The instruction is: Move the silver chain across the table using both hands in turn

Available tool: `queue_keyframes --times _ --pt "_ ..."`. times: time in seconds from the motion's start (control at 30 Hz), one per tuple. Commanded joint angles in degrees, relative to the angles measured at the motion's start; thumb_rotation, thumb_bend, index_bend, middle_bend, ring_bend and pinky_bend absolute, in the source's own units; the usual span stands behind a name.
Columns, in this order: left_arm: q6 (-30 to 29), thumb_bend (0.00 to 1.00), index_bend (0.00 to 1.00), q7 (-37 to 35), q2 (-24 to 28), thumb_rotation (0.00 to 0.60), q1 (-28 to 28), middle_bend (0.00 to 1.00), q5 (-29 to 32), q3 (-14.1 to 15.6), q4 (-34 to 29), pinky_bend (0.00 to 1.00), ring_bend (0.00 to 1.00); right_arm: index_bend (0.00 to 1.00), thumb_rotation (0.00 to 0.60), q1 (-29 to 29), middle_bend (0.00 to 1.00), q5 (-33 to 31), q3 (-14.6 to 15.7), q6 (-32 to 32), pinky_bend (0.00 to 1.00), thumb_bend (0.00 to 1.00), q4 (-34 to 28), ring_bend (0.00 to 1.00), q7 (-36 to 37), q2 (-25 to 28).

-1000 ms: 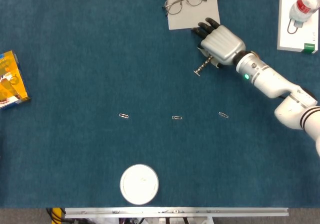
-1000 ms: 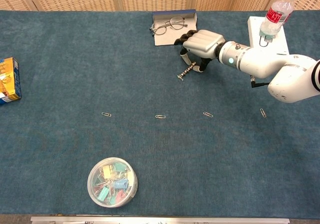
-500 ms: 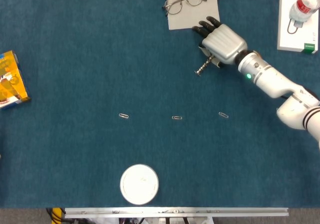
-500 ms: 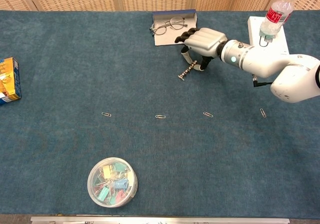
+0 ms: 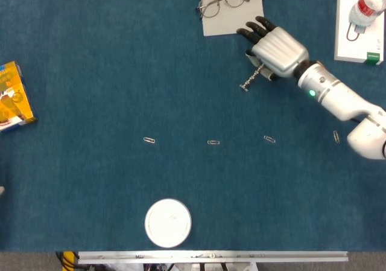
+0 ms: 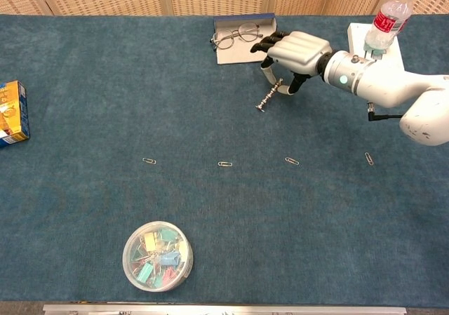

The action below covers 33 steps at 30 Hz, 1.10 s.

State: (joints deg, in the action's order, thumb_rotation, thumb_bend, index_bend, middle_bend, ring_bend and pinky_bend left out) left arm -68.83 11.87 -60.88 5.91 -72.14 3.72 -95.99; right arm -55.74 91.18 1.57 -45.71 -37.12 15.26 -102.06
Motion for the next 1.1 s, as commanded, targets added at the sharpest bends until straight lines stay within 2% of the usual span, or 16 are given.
queue_keyframes --times 0.03,0.57,0.87,1.1 --pt "-0.42 0.1 0.25 0.75 0.12 0.6 -0.1 0.0 -0.01 0.04 -0.6 0.0 0.0 0.62 0.6 1.06 0.1 -0.44 -0.49 -1.63 0.04 0.29 -3.88 0.0 -1.98 2.58" --pt "-2.19 0.1 0.25 6.21 0.64 0.6 -0.22 0.0 0.23 0.37 -4.51 0.0 0.0 0.62 0.6 5.8 0.1 -0.1 -0.62 -8.7 0.04 0.29 -23.57 0.0 -9.61 13.95" --pt "-3.52 0.1 0.25 7.74 0.72 0.6 -1.1 0.0 0.41 0.98 -5.57 0.0 0.0 0.62 0.6 7.73 0.1 1.71 0.97 -10.58 0.04 0.29 -31.82 0.0 -9.01 17.92" --pt "-5.17 0.1 0.25 7.96 0.69 0.6 -2.35 0.0 0.15 1.55 -5.89 0.0 0.0 0.62 0.6 9.66 0.1 3.55 2.75 -12.25 0.04 0.29 -35.87 0.0 -10.3 19.87"
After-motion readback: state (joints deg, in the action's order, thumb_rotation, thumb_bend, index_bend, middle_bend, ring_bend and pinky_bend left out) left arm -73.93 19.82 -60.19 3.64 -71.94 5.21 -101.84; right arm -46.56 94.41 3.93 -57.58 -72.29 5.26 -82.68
